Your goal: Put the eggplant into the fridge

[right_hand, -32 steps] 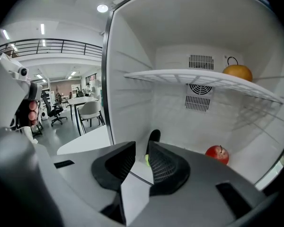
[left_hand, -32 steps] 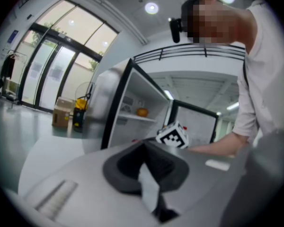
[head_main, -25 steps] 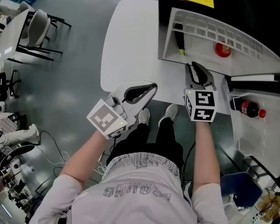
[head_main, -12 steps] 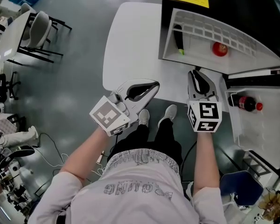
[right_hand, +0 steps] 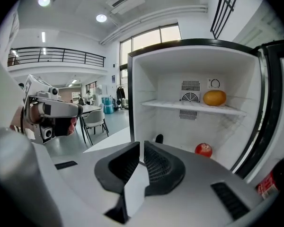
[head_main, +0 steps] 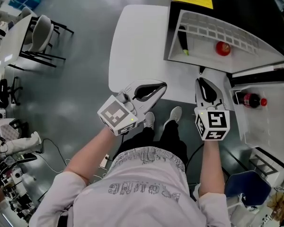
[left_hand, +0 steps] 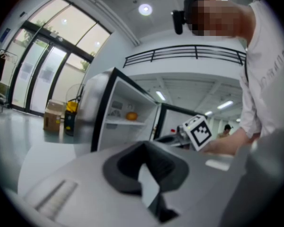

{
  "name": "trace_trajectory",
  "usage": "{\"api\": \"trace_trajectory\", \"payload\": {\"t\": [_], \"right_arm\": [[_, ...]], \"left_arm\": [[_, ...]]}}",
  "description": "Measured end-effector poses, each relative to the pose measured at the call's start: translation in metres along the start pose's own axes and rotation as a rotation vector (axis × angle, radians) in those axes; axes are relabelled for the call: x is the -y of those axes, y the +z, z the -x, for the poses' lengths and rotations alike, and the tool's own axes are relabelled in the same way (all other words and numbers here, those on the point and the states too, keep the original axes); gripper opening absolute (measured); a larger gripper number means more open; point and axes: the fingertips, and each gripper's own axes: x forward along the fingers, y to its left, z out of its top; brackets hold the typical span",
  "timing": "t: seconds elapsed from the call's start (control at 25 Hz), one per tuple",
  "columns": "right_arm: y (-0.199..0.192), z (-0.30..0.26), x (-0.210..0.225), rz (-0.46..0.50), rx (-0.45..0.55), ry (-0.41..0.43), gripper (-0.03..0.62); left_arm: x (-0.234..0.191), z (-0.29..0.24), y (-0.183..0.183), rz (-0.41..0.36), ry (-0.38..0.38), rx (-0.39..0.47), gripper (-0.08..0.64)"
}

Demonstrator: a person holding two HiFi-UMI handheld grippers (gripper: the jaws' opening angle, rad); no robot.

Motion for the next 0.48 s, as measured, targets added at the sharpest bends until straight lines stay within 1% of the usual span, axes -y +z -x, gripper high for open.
{"api": "trace_trajectory", "payload": {"t": [0.28, 0.48], "right_arm": [[0.000, 0.015, -0.007, -0.030, 0.020, -0.009, 0.026], [0.001, 0.021, -0.013, -0.051, 0.026, -0.002, 0.023]], "left_arm": [[0.004, 0.002, 0.002, -0.016, -0.026, -0.010, 0.008], [0.004, 0.002, -0.001, -0.012, -0.031, -0.013, 0.008]]}}
